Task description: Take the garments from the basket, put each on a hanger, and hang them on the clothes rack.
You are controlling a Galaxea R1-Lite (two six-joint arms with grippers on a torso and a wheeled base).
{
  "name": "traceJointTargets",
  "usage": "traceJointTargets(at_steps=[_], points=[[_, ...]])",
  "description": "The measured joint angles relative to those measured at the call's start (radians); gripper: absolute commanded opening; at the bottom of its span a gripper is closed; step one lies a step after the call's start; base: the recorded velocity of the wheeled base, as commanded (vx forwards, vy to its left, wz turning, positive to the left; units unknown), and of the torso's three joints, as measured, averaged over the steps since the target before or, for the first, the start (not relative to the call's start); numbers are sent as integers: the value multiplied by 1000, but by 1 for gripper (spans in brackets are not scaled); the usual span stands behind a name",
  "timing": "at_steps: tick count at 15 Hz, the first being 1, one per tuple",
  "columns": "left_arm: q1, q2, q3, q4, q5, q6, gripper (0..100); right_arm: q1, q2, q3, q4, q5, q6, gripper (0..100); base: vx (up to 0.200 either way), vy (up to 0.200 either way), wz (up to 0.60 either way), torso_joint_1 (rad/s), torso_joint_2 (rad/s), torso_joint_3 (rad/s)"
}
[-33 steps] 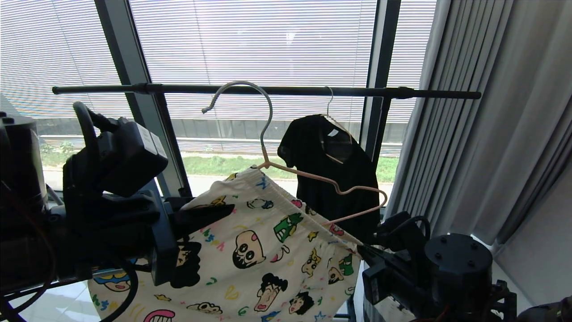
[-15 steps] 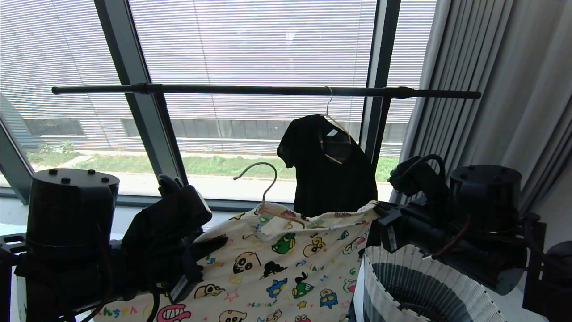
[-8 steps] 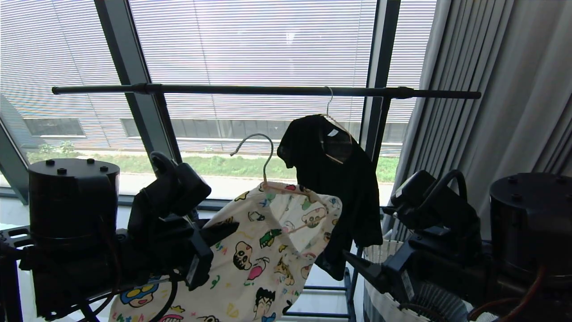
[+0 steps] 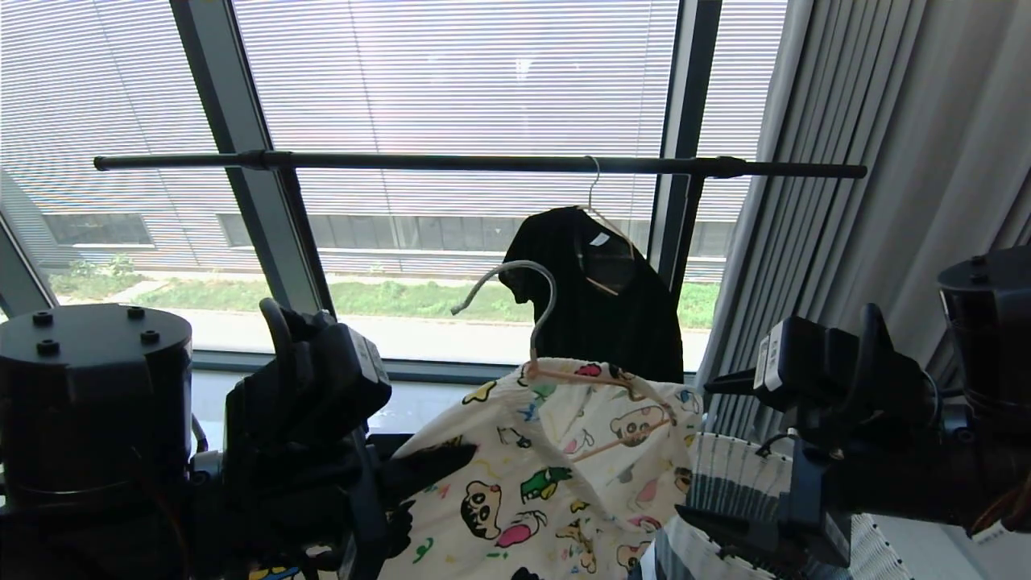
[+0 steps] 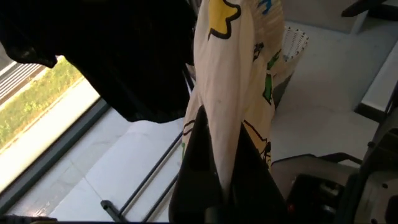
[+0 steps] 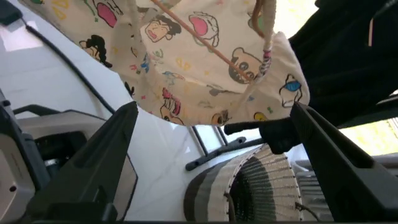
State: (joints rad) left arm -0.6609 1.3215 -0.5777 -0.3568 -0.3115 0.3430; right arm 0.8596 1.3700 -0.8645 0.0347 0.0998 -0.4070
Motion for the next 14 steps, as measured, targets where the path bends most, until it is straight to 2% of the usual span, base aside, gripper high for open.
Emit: traceJointTargets(at_steps=[2,5,7,13,14], points=[[-72,-3,1,-1,0,1,0,-16,1,-50,54,41,-33,100,0,0,0,0,0,0],[-169,-3,2,-34,0,27,0,-20,25,-78,61,85,-46,100,0,0,0,0,0,0],[-186,-1,7,-36,0,59,0,-11,44,-90,74,101,-47,100,0,0,0,0,0,0],[-192,-3,21,-42,0,65,0,13,78,-129,141,103,-47,100,0,0,0,0,0,0],[-192,-3,21,-47,0,65,0,16,82,-129,144,102,-47,0,0,0,0,0,0,0]])
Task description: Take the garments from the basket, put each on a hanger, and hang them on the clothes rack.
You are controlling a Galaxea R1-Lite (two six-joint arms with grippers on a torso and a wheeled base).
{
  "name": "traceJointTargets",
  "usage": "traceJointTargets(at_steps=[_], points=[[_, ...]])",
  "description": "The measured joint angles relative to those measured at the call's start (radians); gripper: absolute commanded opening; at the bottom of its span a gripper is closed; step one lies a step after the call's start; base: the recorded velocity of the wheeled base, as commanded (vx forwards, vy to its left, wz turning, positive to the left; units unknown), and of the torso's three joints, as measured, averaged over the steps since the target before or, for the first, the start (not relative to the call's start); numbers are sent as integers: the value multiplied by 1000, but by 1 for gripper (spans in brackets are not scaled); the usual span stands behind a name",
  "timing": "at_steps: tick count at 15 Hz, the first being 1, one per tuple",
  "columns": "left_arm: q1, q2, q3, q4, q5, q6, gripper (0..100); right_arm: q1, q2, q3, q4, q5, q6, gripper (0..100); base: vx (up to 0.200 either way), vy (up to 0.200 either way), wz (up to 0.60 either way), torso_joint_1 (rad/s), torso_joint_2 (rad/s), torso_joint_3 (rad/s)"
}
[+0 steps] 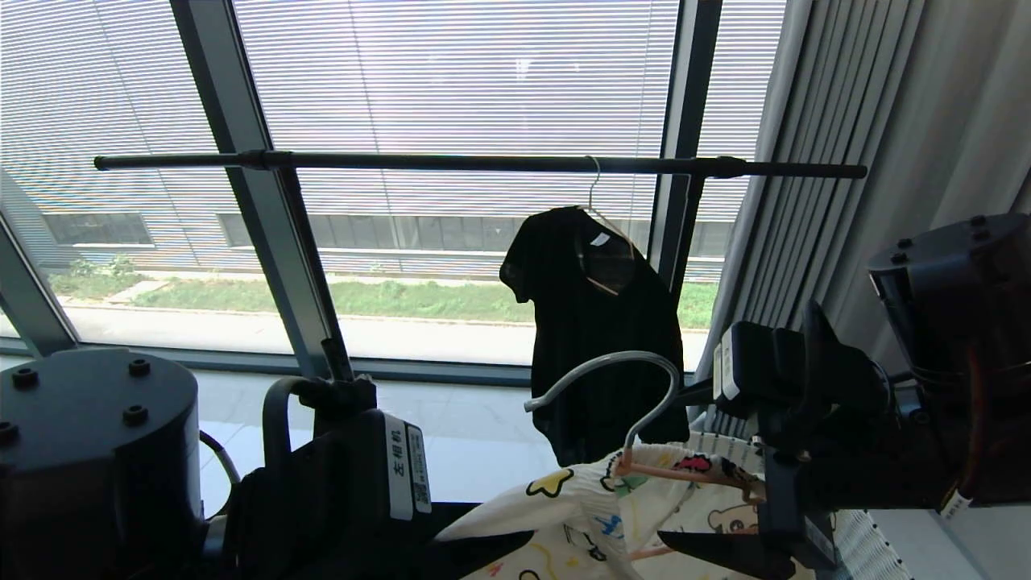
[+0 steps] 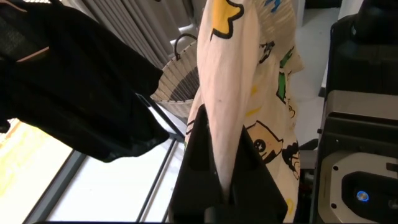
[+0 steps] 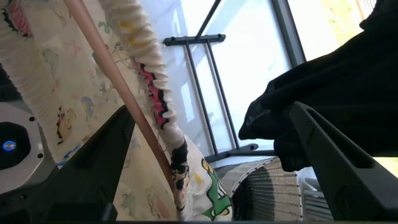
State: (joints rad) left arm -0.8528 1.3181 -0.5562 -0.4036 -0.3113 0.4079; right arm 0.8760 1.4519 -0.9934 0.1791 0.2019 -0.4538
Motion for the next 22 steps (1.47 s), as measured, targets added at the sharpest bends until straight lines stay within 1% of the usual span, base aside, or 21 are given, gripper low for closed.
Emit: traceJointTargets(at_steps=[2,4,9,10,11,13,14,16,19,20,22], points=[[0,0,0,-23,1,0,0,5,9,-2,0,0,0,0,0,0,0,0,0,0],[0,2,1,-26,3,0,0,13,16,-2,0,-1,0,0,0,0,0,0,0,0],[0,2,13,-36,4,35,0,21,22,-1,-7,-7,0,0,0,0,0,0,0,0],[0,3,14,-36,4,36,100,21,21,-1,-8,-7,0,0,0,0,0,0,0,0],[0,4,16,-37,4,36,100,20,20,0,-15,-7,-4,0,0,0,0,0,0,0],[11,7,22,-47,24,34,100,21,11,18,-82,-4,-37,0,0,0,0,0,0,0],[36,8,29,-48,46,34,100,16,6,47,-167,-3,-68,0,0,0,0,0,0,0],[86,5,57,-50,55,33,100,-8,-7,119,-289,0,-148,0,0,0,0,0,0,0],[189,-3,89,-51,56,29,100,-83,-19,198,-450,22,-261,0,0,0,0,0,0,0],[243,-4,95,-51,57,27,100,-113,-22,213,-479,39,-288,0,0,0,0,0,0,0],[342,-5,123,-51,56,26,100,-161,-24,224,-504,68,-310,0,0,0,0,0,0,0]])
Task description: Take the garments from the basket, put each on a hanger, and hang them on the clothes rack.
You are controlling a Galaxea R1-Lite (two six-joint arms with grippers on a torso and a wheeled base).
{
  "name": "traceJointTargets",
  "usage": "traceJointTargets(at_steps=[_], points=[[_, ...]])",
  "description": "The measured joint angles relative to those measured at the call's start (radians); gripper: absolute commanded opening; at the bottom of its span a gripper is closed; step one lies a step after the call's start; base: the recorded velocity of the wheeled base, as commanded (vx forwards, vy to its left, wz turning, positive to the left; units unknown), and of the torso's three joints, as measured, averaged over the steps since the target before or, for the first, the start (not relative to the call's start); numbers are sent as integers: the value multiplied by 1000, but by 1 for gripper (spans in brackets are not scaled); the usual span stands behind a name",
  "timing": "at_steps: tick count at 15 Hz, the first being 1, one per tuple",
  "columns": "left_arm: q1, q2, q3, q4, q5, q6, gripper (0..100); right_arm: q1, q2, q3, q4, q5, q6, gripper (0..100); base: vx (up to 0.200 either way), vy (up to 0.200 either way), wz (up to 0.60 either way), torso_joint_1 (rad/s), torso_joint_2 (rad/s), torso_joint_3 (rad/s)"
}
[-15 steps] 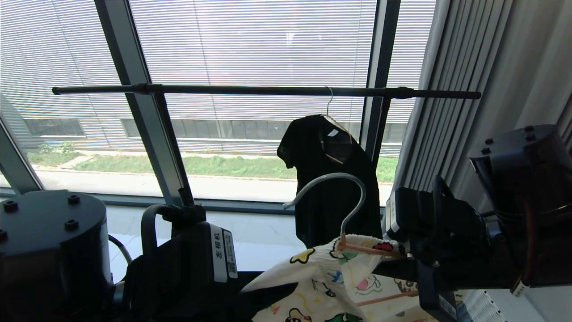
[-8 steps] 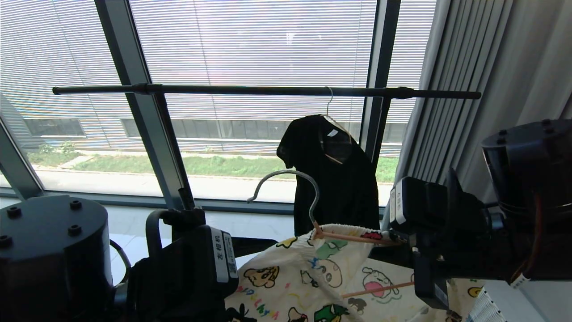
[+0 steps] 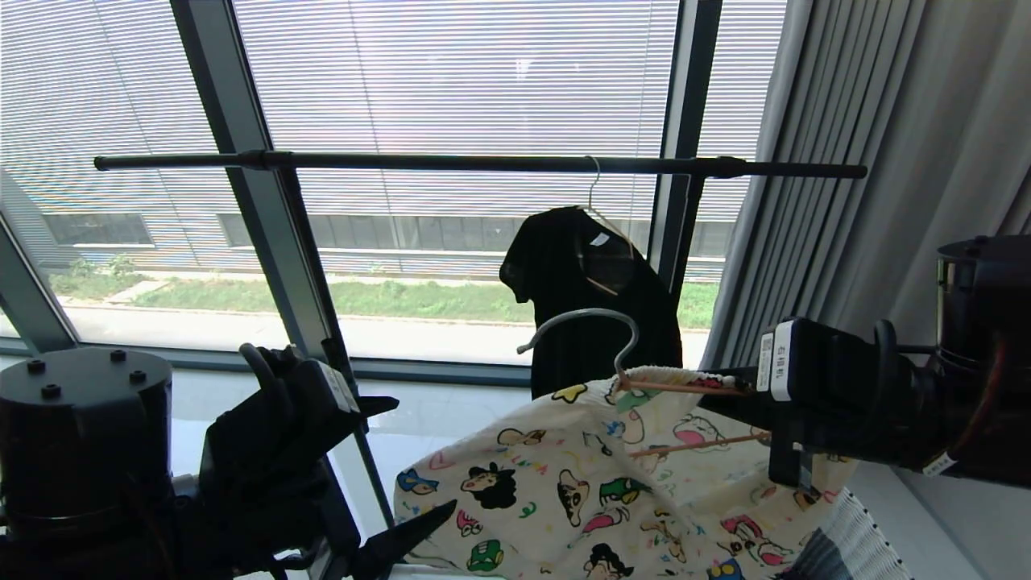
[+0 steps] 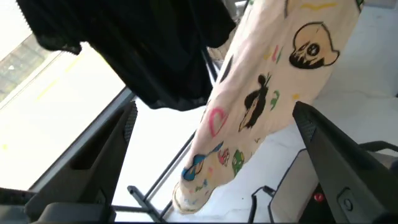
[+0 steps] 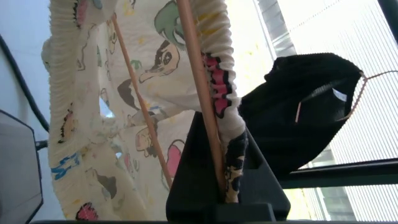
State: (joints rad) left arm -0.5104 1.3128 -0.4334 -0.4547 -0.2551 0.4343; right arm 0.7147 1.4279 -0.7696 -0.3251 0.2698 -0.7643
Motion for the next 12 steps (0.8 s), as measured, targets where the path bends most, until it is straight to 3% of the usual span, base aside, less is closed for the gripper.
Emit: traceJointTargets(at_steps=[5,12], points=[[143,41,60,-36,-4,-1,100,-68,-14,3,-95,12,3,0,0,0,0,0,0,0],[177,233,67,-347,-67,-2,100,-66,-72,3,-91,10,43,0,0,0,0,0,0,0]])
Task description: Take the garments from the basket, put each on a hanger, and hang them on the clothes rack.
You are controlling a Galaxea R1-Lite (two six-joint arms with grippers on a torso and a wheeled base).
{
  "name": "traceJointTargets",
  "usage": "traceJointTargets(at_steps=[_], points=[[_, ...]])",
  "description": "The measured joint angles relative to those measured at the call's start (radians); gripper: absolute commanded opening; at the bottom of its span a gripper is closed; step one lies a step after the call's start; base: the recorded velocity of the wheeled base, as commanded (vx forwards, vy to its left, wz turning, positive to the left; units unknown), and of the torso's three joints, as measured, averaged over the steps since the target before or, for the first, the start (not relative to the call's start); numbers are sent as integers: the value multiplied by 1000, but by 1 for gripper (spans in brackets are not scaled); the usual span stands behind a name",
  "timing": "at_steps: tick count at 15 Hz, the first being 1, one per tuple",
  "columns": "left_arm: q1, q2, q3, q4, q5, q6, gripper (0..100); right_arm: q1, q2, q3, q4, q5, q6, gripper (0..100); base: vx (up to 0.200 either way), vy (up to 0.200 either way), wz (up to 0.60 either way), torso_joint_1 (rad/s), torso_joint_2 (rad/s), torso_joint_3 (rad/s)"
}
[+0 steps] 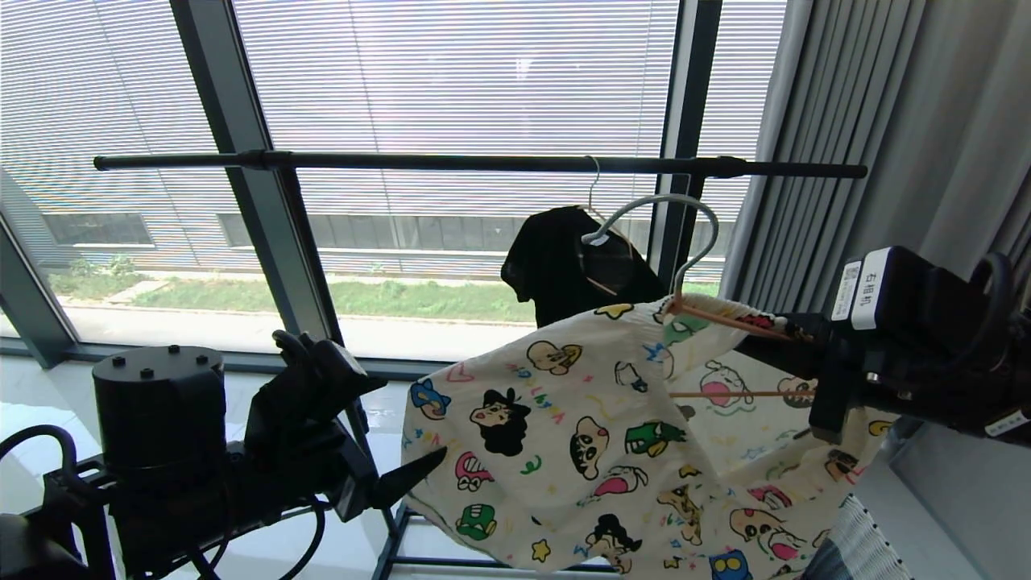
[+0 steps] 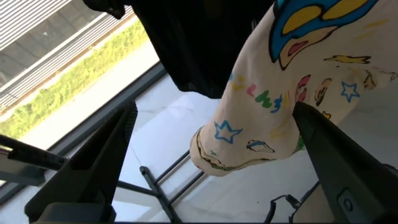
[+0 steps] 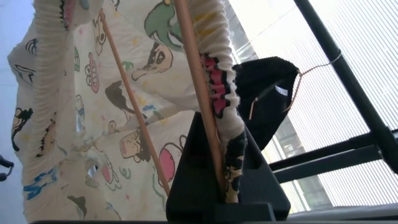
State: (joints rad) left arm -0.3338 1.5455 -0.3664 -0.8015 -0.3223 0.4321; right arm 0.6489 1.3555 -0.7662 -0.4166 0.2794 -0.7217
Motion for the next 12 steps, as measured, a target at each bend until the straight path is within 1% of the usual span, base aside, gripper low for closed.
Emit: traceJointTargets(at_steps=[1,3,7,10,12], points=[[-2,17,1,-8,-16,-1,0,1,-7,0,1,0,1,0,0,0,0,0,0,0],[-9,35,11,-10,-59,0,0,1,-13,0,1,0,5,0,0,0,0,0,0,0],[0,50,13,-10,-61,0,0,1,-18,1,1,-2,9,0,0,0,0,0,0,0],[57,60,17,-10,-60,1,0,1,-19,1,2,-7,19,0,0,0,0,0,0,0],[129,68,27,-10,-59,4,0,1,-20,1,1,-30,47,0,0,0,0,0,0,0]])
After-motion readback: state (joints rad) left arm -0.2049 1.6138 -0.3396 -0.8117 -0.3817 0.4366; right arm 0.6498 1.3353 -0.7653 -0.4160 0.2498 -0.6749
